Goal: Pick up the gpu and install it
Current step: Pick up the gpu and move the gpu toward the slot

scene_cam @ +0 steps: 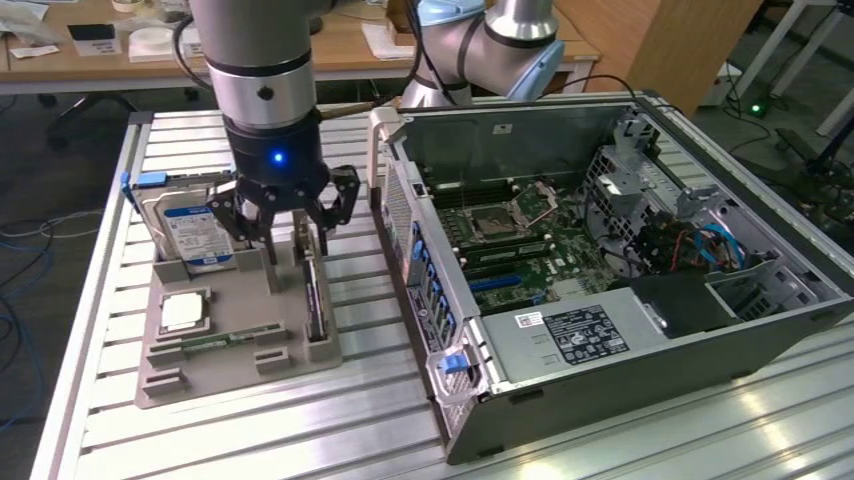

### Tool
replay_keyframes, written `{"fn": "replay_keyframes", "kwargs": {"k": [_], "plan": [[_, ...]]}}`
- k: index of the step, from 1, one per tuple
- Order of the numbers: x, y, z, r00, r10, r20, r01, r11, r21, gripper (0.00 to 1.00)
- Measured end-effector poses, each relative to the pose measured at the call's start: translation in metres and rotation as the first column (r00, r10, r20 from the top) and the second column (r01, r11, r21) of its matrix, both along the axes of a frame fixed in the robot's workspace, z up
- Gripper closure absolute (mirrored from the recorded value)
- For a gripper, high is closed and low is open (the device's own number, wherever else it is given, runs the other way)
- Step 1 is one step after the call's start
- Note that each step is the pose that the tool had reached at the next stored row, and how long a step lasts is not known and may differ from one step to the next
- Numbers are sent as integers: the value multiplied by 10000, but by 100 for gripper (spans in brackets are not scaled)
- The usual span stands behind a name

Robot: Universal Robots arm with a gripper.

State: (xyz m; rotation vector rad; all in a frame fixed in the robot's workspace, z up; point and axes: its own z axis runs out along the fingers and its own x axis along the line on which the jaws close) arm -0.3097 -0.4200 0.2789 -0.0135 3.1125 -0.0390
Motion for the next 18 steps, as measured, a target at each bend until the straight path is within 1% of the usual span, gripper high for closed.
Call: {"fn": "replay_keyframes", "kwargs": {"k": [4,9,13,16,18], "plan": [[0,-7,-68,10000,-3,1,3,10000,-18,41],[17,-8,-134,10000,-1,15,1,9999,-118,41],[32,-8,-163,10000,1,13,0,9999,-153,41],[45,-8,-184,10000,-1,16,2,9999,-168,41],[48,-8,-205,10000,-3,17,3,9998,-192,41]]}}
